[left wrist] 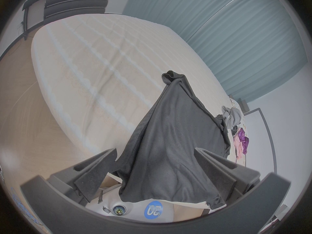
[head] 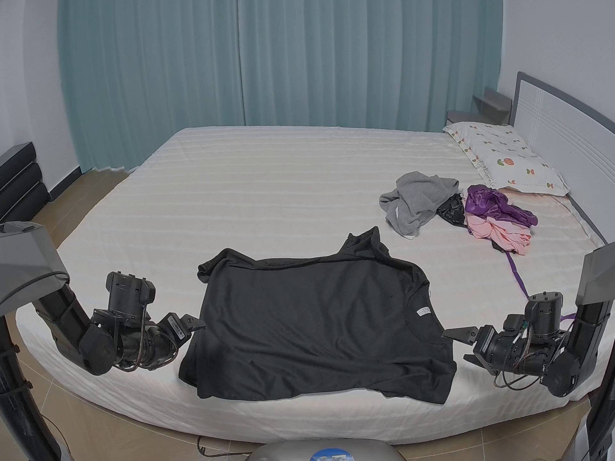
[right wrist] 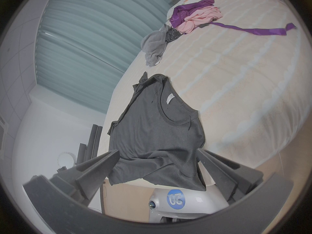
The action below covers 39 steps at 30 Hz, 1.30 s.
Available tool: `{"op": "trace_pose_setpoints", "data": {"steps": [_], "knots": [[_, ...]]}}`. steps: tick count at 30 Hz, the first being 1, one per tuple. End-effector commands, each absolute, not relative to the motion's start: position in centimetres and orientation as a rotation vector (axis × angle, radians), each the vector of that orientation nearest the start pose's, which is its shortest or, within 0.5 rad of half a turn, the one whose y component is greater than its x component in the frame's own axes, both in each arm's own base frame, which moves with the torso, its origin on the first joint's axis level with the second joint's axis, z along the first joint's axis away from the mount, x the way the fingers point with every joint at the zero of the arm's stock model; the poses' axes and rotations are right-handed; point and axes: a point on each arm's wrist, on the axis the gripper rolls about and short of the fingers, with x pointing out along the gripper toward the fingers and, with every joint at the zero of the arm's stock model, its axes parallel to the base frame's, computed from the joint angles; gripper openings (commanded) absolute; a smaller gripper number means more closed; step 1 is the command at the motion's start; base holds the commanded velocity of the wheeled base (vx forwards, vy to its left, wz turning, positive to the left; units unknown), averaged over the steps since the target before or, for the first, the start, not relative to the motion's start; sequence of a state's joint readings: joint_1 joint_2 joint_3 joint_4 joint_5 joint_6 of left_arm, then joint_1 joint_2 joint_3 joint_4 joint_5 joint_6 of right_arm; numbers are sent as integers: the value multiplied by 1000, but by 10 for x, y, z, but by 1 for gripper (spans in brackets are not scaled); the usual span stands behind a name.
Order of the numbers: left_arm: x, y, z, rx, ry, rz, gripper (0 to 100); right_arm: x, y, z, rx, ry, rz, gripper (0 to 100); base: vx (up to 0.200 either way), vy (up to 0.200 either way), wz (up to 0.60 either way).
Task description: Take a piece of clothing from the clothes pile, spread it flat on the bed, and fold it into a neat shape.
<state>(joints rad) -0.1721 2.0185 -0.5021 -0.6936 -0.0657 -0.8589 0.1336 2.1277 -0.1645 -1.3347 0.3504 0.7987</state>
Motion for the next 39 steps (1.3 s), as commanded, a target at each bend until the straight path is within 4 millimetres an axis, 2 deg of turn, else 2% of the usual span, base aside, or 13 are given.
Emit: {"op": "trace_pose_setpoints", "data": {"steps": [1,10,14,18,19,31,33,39], "knots": [[282,-50,17,-760,882,150,100,240,40,7,839,782,189,100,0,0,0],[276,-49,-7,-716,950,173,100,239,41,3,844,802,183,100,0,0,0],[266,-46,-12,-655,987,161,100,238,41,3,844,806,183,100,0,0,0],[269,-46,-16,-651,990,169,100,238,41,3,844,806,183,100,0,0,0],[270,-46,-18,-651,990,169,0,238,41,3,844,808,184,100,0,0,0],[269,-43,-28,-630,944,183,0,236,41,3,843,811,183,100,0,0,0],[268,-40,-26,-604,933,196,0,236,41,3,843,809,183,100,0,0,0],[256,-33,-2,-492,876,240,0,236,41,3,842,809,182,100,0,0,0]]}}
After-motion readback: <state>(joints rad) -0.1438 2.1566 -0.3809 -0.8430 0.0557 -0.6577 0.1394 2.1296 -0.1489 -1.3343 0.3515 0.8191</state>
